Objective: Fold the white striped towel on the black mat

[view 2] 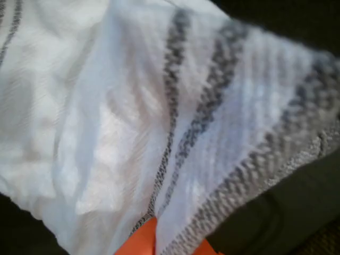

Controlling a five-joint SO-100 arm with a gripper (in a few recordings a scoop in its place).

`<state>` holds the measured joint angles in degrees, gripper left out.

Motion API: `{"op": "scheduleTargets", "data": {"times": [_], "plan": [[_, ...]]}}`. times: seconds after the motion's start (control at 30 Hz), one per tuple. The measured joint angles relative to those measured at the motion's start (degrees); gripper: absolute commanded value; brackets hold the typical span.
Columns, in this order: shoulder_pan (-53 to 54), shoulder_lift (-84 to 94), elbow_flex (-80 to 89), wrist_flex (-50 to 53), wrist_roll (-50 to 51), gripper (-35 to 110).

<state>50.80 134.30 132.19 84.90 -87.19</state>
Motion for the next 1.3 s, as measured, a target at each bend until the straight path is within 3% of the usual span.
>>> {"op": "scheduleTargets", "data": {"times": [0.23, 0.53, 0.93, 1.3], "plan": [[0.4, 0.9, -8.2, 5.4, 0.7, 0], [-13.8, -11.8, -25.1, 8.6, 12.7, 0], [-24.4, -37.8, -43.2, 3.9, 23.6, 0], [-27.2, -59.6, -59.5, -2.3, 24.0, 0]]}}
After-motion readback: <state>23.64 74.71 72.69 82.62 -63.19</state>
